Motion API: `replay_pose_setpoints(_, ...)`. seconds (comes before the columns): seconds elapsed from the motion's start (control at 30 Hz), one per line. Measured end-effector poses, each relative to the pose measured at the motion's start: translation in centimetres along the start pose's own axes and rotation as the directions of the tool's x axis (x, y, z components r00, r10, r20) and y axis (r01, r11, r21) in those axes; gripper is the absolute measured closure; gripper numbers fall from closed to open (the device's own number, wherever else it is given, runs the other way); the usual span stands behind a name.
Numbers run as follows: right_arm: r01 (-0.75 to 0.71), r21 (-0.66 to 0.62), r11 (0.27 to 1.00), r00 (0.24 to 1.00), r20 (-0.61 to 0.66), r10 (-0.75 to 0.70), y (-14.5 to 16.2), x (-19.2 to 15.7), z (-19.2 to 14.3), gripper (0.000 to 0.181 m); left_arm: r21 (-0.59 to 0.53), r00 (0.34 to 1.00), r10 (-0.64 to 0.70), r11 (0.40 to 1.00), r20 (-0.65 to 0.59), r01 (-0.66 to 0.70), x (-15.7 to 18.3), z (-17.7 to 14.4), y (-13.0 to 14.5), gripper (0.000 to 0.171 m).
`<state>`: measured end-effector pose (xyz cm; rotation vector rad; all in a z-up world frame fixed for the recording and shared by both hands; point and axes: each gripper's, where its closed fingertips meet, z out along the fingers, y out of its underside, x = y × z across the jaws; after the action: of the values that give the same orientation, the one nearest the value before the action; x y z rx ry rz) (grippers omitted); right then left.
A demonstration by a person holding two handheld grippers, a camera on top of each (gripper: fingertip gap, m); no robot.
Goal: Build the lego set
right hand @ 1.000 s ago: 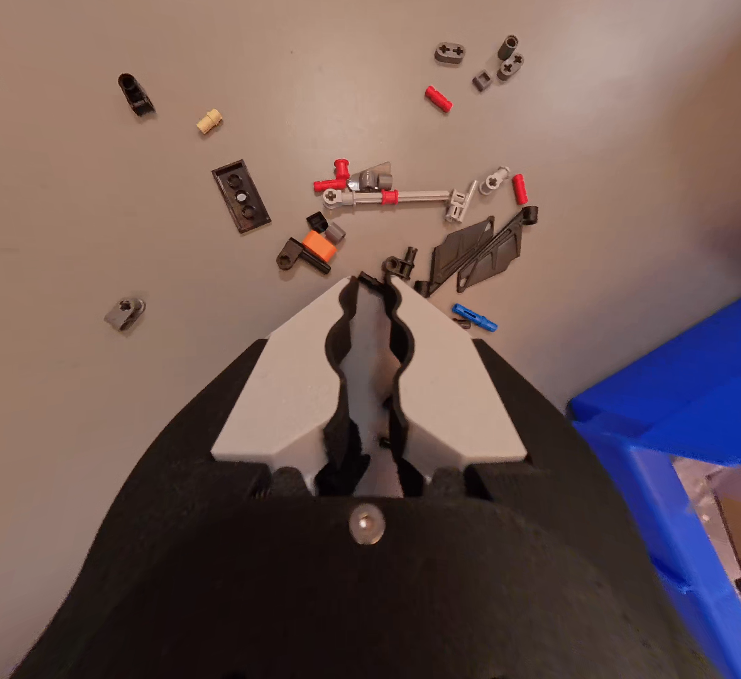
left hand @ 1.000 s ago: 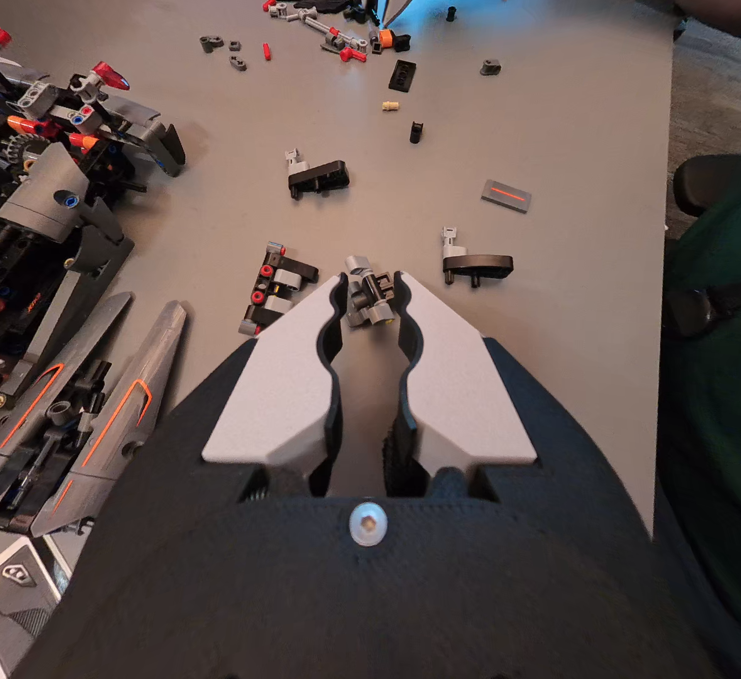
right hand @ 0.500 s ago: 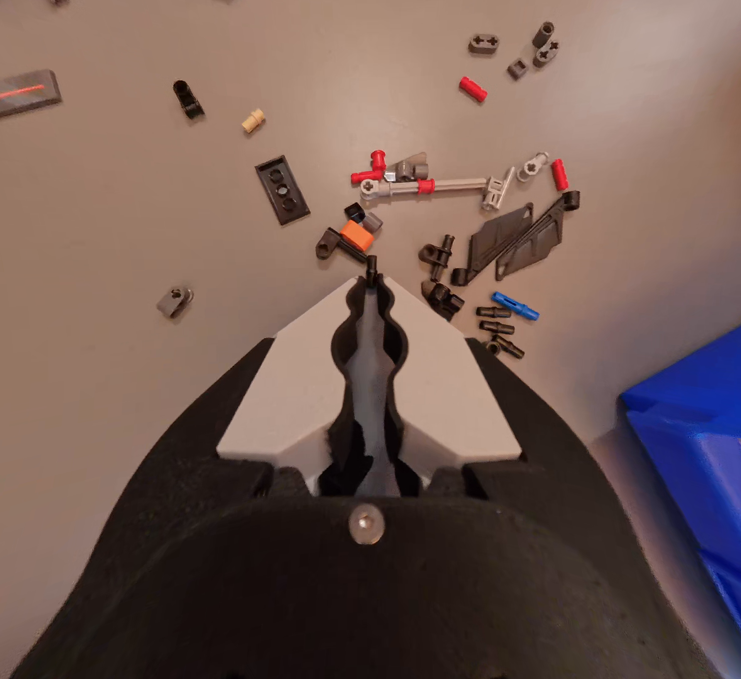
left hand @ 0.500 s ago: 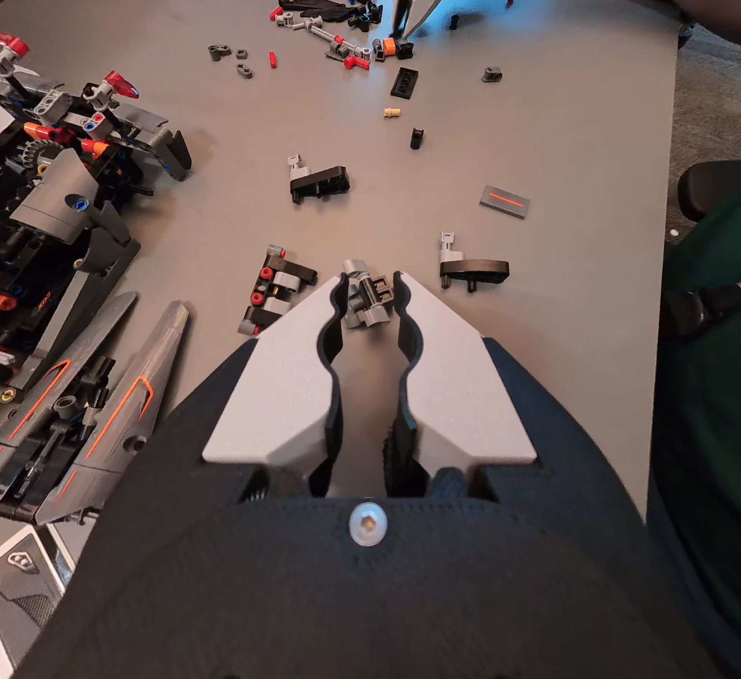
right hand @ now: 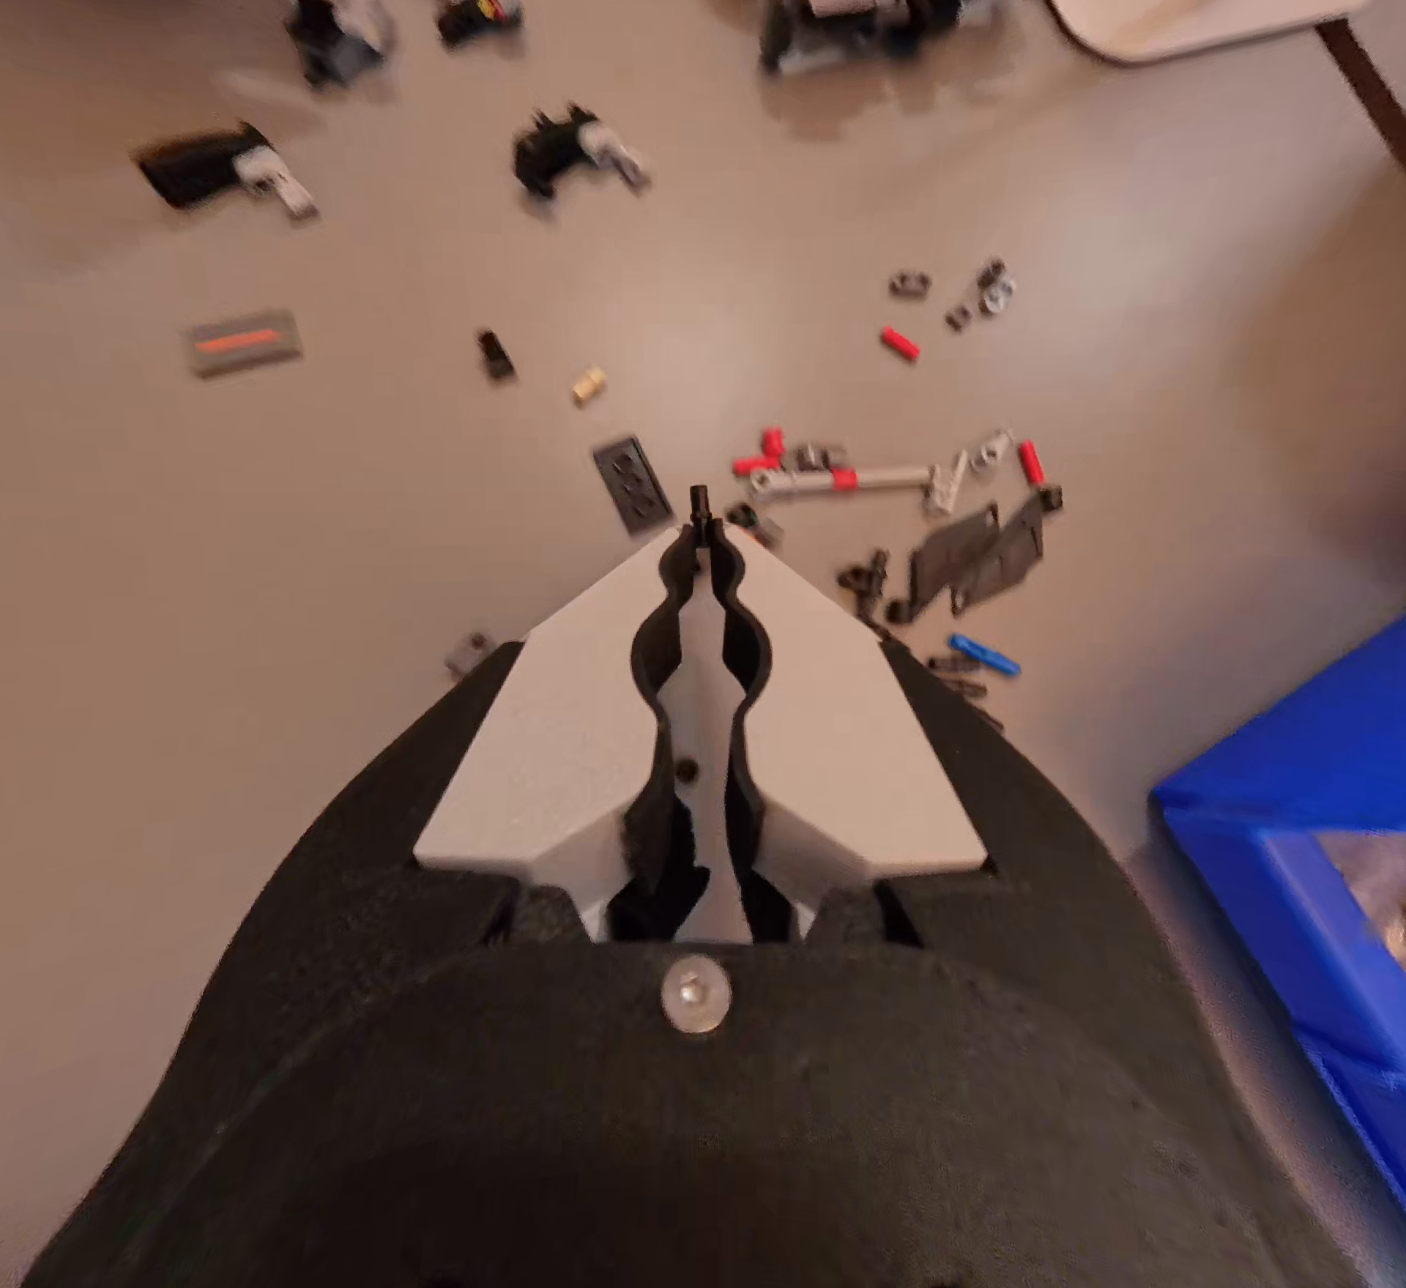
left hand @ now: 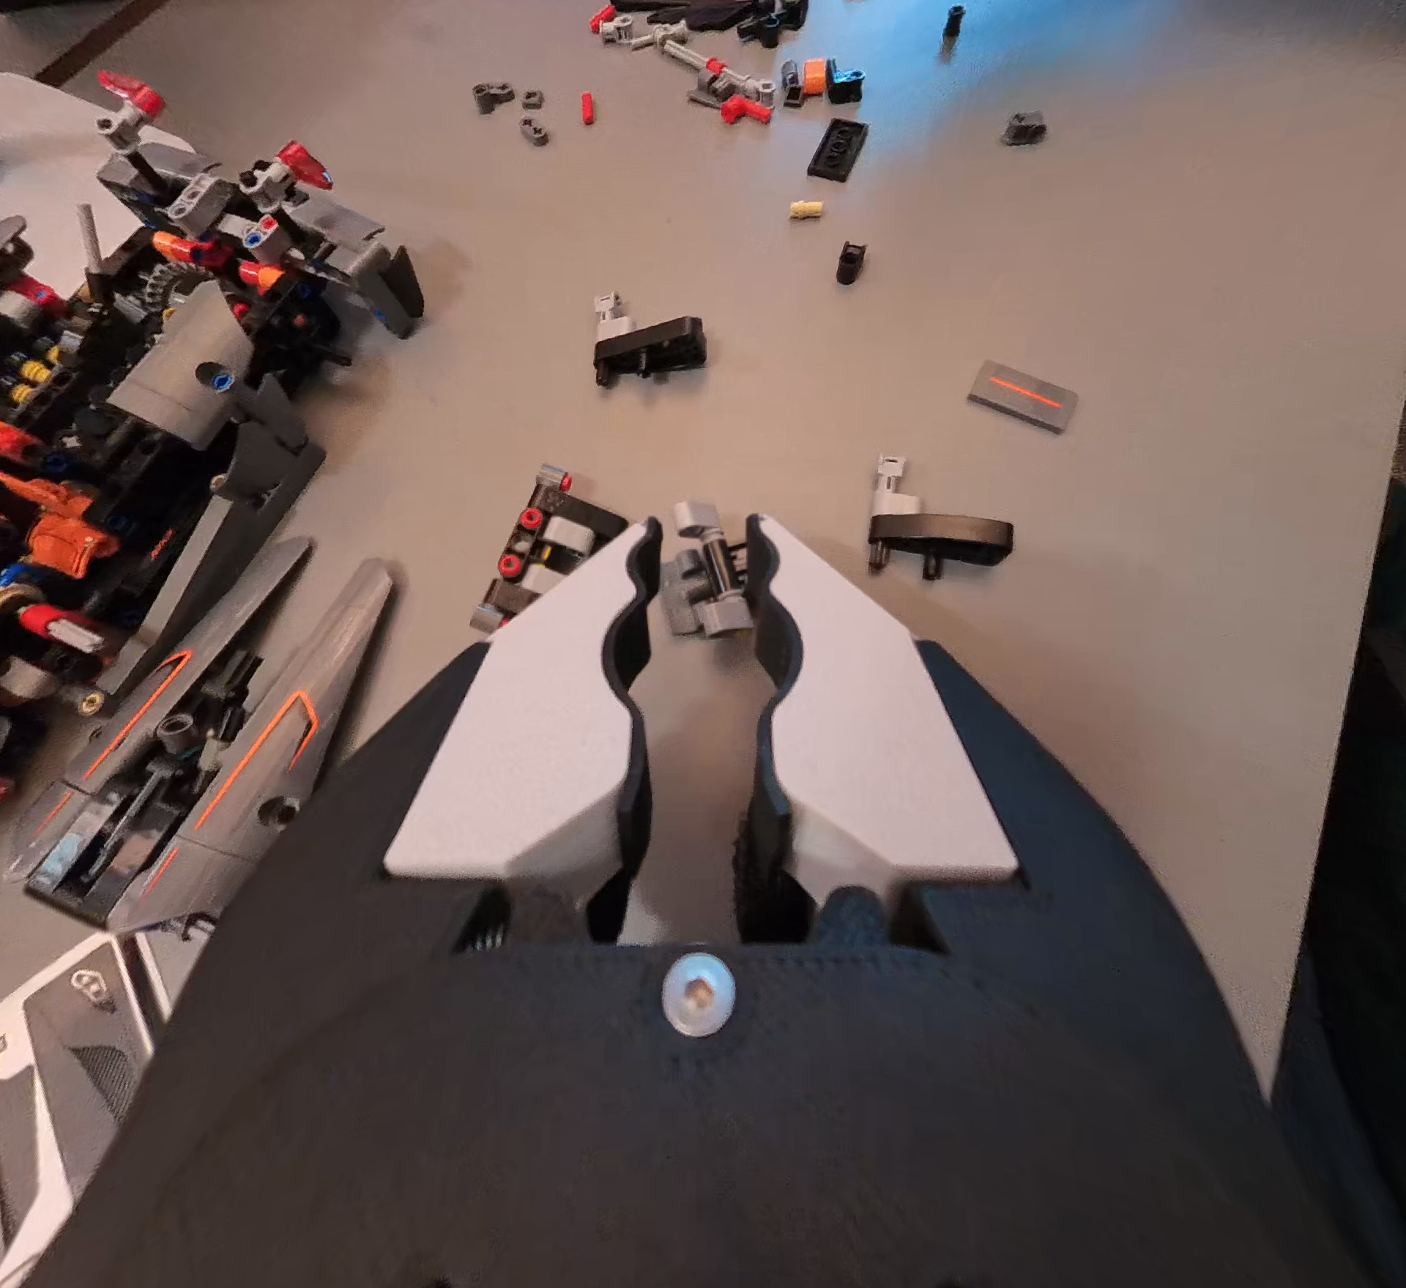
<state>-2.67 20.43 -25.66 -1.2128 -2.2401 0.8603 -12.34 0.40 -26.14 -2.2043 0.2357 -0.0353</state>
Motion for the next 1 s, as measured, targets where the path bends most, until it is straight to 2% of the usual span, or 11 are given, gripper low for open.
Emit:
replay_pose_setpoints(0.17, 0.059, 0.075, 0.995, 0.997, 0.053, -0.063, -4.2, -3.2, 0.6, 0.180, -0.083, 1.000, 0.011, 0.997, 0.024, -0.009, 0.1, 1.5, 1.0, 0.155)
replay_pose_setpoints(0.37, 0.095, 0.162, 0.982, 0.976, 0.181, -0.124, -8.6, -7.5, 3.7, 0.180, -0.086, 1.000, 0.027, 0.996, 0.011, -0.026, 0.7, 2.4, 0.7, 0.161)
replay_pose_setpoints(0.53, 0.116, 0.164, 0.980, 0.948, 0.276, -0.159, -10.3, -11.3, 7.5, 0.180, -0.038, 0.996, 0.091, 0.995, -0.018, -0.091, 1.4, 2.5, 0.2, 0.162)
replay_pose_setpoints(0.7, 0.084, 0.192, 0.978, 0.948, 0.288, -0.138, -11.3, -12.0, 9.4, 0.180, 0.049, 0.995, 0.089, 0.995, -0.047, -0.087, 1.5, 1.8, -0.8, 0.166)
replay_pose_setpoints(1.0, 0.069, 0.204, 0.977, 0.959, 0.257, -0.121, -11.9, -11.5, 10.3, 0.180, 0.113, 0.988, 0.116, 0.988, -0.105, -0.104, 1.6, 1.3, -1.3, 0.166)
